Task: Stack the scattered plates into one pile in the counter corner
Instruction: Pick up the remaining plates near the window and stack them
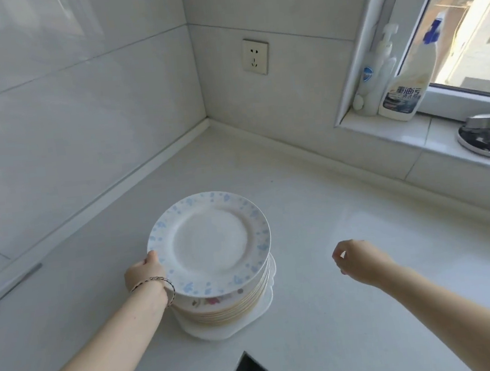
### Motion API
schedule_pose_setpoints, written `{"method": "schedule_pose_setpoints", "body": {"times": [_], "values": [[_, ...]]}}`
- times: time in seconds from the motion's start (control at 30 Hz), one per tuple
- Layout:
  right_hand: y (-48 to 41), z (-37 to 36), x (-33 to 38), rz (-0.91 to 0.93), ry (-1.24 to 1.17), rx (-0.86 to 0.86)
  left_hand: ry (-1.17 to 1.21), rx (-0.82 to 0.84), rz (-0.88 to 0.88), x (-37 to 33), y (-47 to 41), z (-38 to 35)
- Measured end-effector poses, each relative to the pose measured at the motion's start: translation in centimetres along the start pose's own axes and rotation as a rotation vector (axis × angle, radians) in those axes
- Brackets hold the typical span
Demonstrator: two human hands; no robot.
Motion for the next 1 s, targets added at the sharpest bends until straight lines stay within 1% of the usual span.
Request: {"method": "schedule_pose_setpoints", "body": {"times": [0.23,0.37,0.47,0.57,0.63,0.8,0.83,0.9,0.93,0.97,1.0], "values": [[-1.3,0.5,1.3,0.036,0.022,0.007,-0.015,-0.007,0.014,1.2,-1.4,0.1],[-1.7,0.0,1.9,0.052,0.031,0.019,-0.11,0.024,-0.017,0.7,-2.1,0.2],[-1.7,-0.7,2.0,0.065,0.029,0.031,-0.212,0.093,-0.059,0.4,-2.2,0.2],[-1.5,-1.2,2.0,0.066,0.05,0.055,-0.323,0.215,-0.118,0.7,-1.8,-0.2],[-1.4,-1.5,2.1,0.066,0.059,0.073,-0.436,0.289,-0.148,0.8,-1.3,-0.5],[-1.2,-2.1,2.4,0.066,0.077,0.107,-0.745,0.39,-0.19,0.3,-0.6,-0.7],[-1.1,-2.2,2.5,0.067,0.082,0.11,-0.833,0.396,-0.208,-0.1,-0.5,-0.7],[-1.0,-2.3,2.6,0.07,0.092,0.114,-0.979,0.326,-0.292,-1.4,-0.5,-0.5],[-0.9,-2.4,2.6,0.07,0.095,0.116,-0.981,0.281,-0.326,-1.9,-0.5,-0.6],[-0.8,-2.5,2.7,0.07,0.099,0.117,-0.921,0.255,-0.337,-2.0,-0.5,-0.8],[-0.7,-2.7,2.7,0.067,0.103,0.119,-0.806,0.263,-0.323,-1.7,-0.5,-1.2]]}}
Point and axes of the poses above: each hand's wrist, its own y-axis away from the middle knuckle, its own z-axis out of the back of the hand, x = y × z, the point moved 9 cm from there along -y, towards the middle knuckle, and after that the axes turned 4 degrees about -z, right-handed, at the moved point
